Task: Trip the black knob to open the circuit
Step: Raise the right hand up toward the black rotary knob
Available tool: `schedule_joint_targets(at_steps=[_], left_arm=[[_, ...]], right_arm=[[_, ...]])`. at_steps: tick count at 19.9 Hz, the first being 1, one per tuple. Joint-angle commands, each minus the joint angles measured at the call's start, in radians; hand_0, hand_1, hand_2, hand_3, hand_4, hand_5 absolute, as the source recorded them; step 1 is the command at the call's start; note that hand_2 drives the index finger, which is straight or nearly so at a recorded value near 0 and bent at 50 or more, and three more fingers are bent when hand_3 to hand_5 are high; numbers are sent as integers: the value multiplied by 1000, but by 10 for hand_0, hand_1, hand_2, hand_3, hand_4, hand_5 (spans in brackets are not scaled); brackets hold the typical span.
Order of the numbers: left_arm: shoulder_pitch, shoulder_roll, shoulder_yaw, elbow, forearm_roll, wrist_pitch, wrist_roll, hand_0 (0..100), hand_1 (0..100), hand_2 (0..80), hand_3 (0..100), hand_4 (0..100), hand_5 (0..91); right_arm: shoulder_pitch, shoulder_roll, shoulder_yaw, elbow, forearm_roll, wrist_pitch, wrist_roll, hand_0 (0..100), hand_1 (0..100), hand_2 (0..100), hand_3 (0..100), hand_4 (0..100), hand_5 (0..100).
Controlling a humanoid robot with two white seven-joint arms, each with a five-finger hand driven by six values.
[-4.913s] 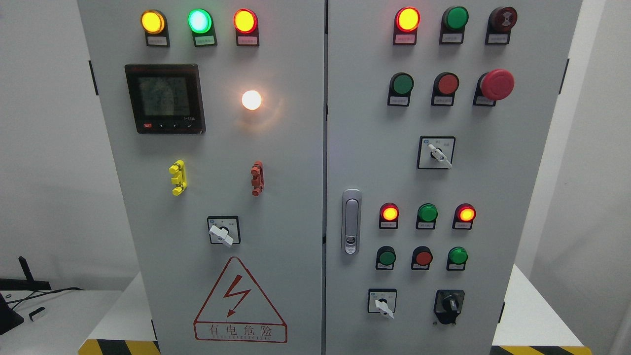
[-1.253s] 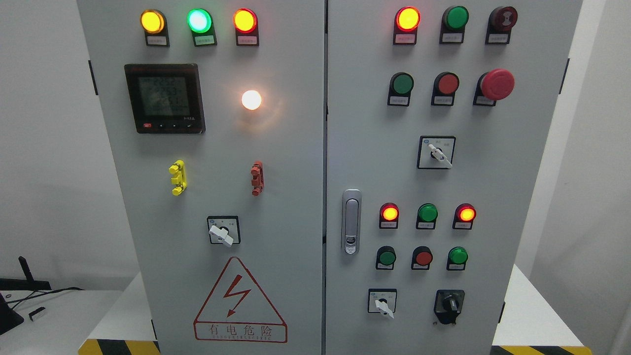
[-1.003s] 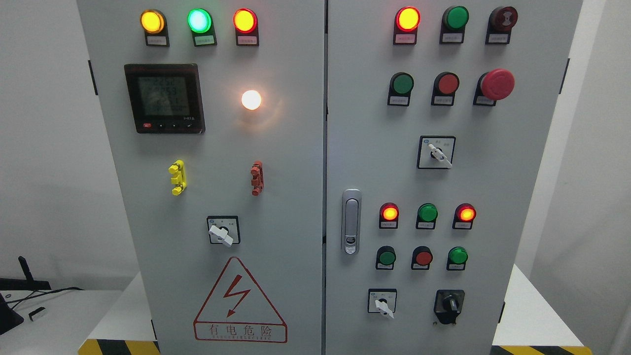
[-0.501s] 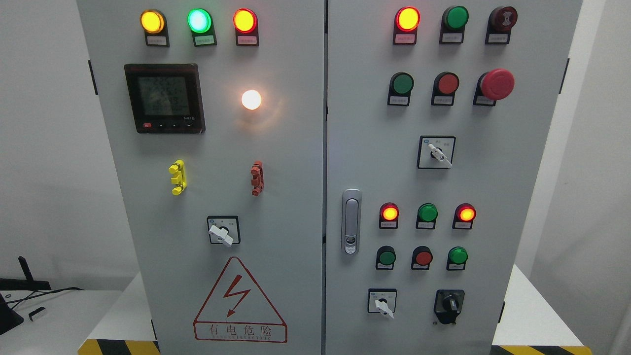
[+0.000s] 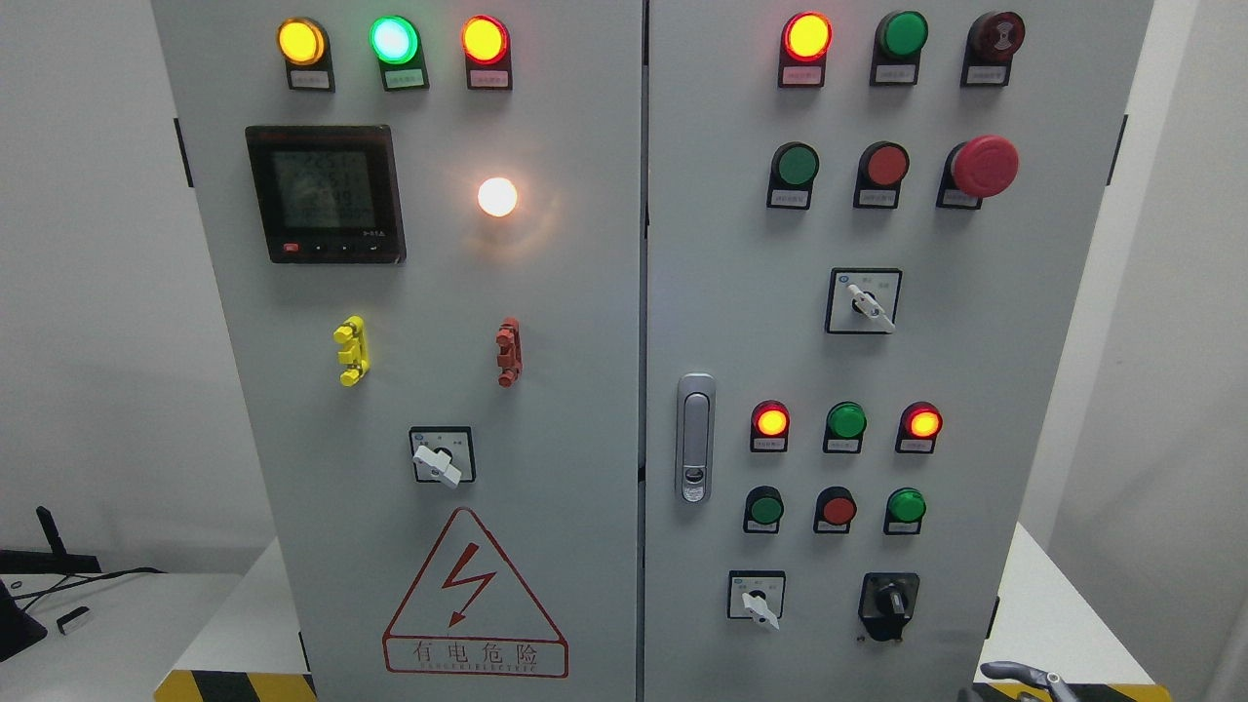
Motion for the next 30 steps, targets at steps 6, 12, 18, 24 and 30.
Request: schedule_joint_targets(at_steps=[6, 12, 18, 24, 30], left_arm=[[2, 1, 0, 0, 5, -1, 1, 120, 389, 0, 0, 0, 0], [0, 1, 0, 0, 5, -1, 1, 120, 389, 0, 0, 0, 0], [0, 1, 0, 0, 5, -1, 1, 120, 389, 0, 0, 0, 0], [0, -1, 0, 0, 5, -1, 1, 120, 389, 0, 0, 0, 0], [0, -1, 0, 0, 5, -1, 1, 120, 389, 0, 0, 0, 0]], right_arm=[[-74, -3, 26, 63, 9, 32, 1, 334, 698, 410, 929, 1000, 1000], [-91, 1, 46, 71, 9, 60, 1, 334, 703, 410, 934, 1000, 1000], [-108, 3, 49, 94, 25, 61, 1, 336, 705, 413, 938, 1000, 1000], [-117, 3, 48, 102, 28, 96, 1, 339, 704, 414, 940, 1000, 1000], [-132, 3, 49, 113, 28, 103, 1, 342, 701, 414, 942, 1000, 1000]])
